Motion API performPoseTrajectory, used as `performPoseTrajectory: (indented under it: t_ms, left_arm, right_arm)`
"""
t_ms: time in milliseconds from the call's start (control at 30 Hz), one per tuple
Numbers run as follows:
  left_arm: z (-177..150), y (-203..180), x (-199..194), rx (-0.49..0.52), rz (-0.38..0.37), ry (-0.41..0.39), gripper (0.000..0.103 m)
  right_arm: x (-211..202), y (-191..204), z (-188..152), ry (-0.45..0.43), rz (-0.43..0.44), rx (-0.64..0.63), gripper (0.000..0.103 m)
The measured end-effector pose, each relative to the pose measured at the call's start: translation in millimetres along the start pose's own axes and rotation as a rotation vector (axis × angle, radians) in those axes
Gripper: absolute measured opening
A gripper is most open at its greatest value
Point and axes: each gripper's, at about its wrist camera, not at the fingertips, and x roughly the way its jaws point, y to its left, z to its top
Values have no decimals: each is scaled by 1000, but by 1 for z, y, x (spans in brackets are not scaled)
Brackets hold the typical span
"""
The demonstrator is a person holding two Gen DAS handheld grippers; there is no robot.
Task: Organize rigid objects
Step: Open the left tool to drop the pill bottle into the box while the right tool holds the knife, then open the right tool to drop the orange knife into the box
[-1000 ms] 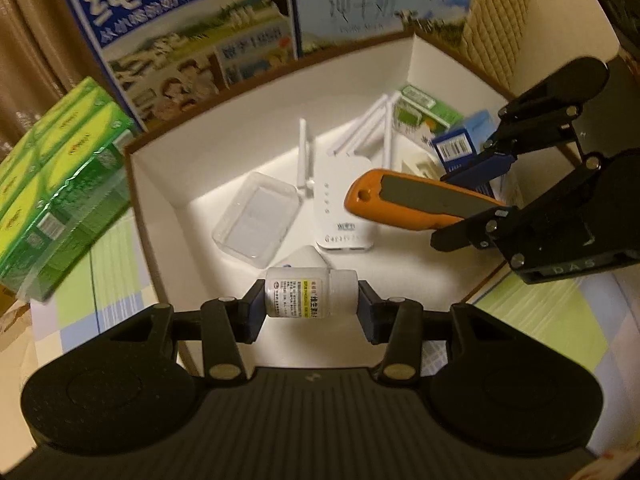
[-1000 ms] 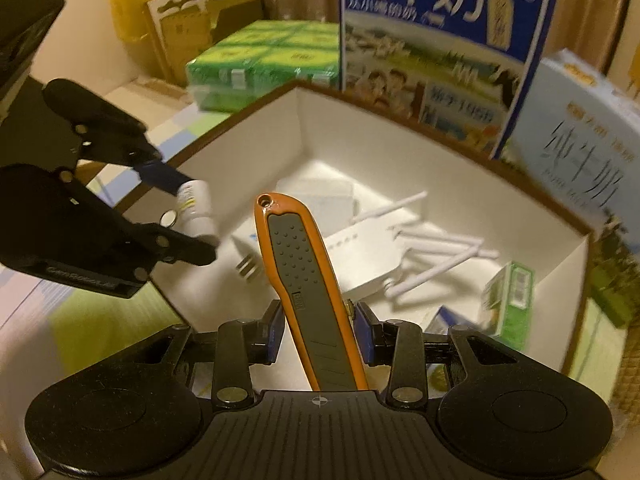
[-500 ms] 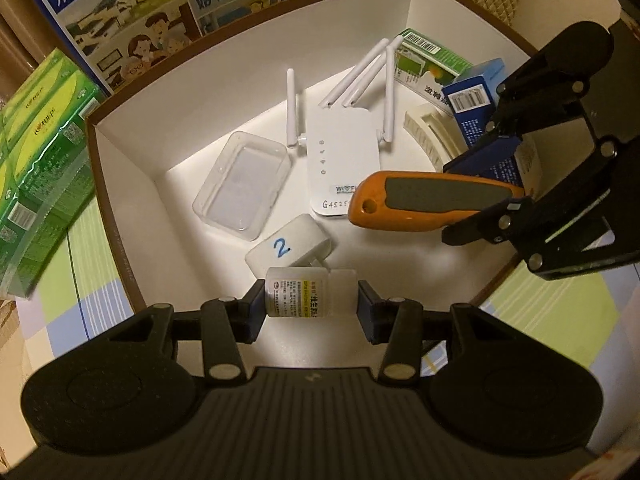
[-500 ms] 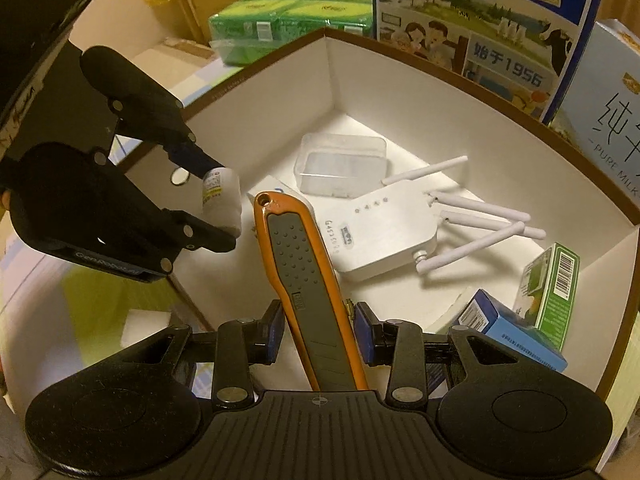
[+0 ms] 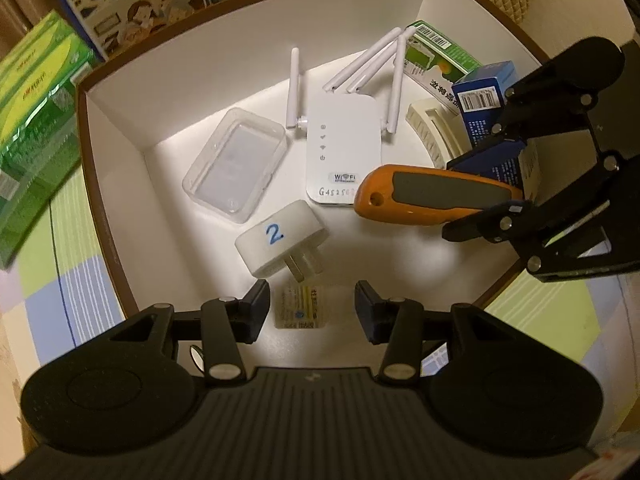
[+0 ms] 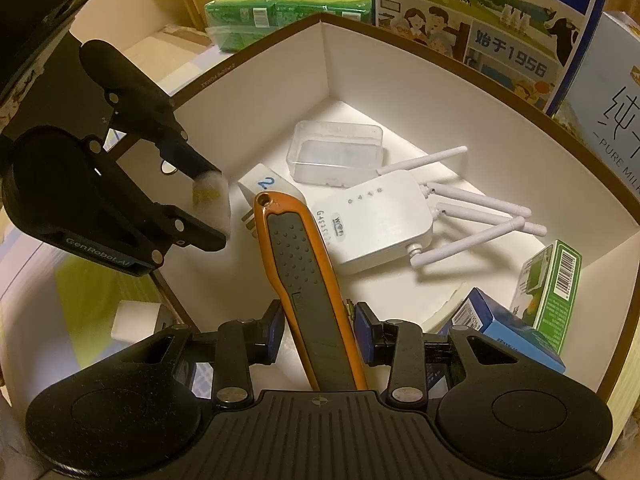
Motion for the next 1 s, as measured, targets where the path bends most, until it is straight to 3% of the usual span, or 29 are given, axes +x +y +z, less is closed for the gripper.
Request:
performPoseTrajectory:
  t_ms: [700,1000]
  left_arm:
    - [-1,7,0,-44,-22,12,48]
    - [-2,7,-1,-45,-20,7,48]
  right_arm:
    - [1,3,0,12,11,-16,35]
    - [-1,3,0,15,-3,-5,39]
